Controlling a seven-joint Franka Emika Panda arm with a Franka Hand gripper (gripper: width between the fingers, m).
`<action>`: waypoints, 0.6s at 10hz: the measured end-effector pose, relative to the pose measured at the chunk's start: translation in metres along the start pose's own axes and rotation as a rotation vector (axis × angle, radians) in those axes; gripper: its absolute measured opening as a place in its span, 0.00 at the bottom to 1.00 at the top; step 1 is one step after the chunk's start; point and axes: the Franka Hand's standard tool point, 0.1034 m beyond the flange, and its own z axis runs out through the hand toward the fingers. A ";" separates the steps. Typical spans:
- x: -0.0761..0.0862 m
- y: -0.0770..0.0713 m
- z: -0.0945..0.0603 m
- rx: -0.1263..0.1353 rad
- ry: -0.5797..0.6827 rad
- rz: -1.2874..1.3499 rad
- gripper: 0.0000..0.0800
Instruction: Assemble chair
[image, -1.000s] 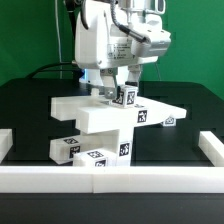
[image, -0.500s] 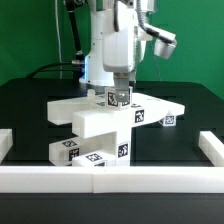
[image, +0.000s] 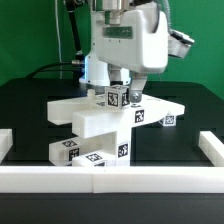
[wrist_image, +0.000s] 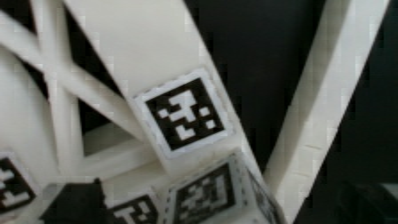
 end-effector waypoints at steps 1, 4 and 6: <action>0.001 -0.002 -0.001 0.003 0.002 -0.057 0.81; 0.005 -0.004 -0.002 -0.001 0.013 -0.313 0.81; 0.007 -0.003 -0.002 -0.010 0.021 -0.483 0.81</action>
Offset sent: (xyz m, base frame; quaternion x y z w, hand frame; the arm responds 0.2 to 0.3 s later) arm 0.0090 0.0017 0.0007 -0.0153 -0.0053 -0.1815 0.9833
